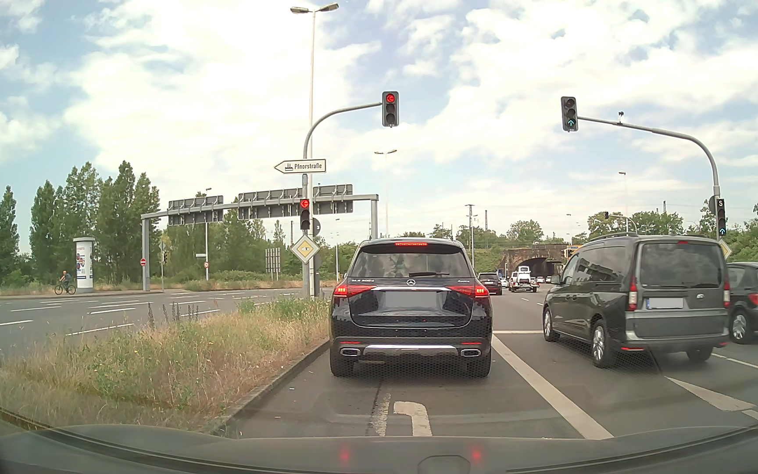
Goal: Follow the waypoints while adhering to traffic rules and regulations
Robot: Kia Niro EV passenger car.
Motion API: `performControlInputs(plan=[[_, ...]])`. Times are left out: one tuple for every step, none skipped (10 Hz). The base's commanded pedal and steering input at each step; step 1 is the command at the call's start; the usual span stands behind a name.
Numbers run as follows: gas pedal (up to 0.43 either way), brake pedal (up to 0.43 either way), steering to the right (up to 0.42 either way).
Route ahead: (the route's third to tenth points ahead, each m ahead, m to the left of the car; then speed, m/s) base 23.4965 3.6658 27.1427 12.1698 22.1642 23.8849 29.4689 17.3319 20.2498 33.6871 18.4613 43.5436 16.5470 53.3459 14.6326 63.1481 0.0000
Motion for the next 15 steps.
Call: performControlInputs(plan=[[0.000,0.299,0.004],[0.000,0.299,0.004],[0.000,0.299,0.004],[0.000,0.299,0.004],[0.000,0.299,0.004],[0.000,0.299,0.004],[0.000,0.299,0.004],[0.000,0.299,0.004],[0.000,0.299,0.004],[0.000,0.299,0.004],[0.000,0.299,0.004],[0.000,0.299,0.004],[0.000,0.299,0.004],[0.000,0.299,0.004],[0.000,0.299,0.004]])
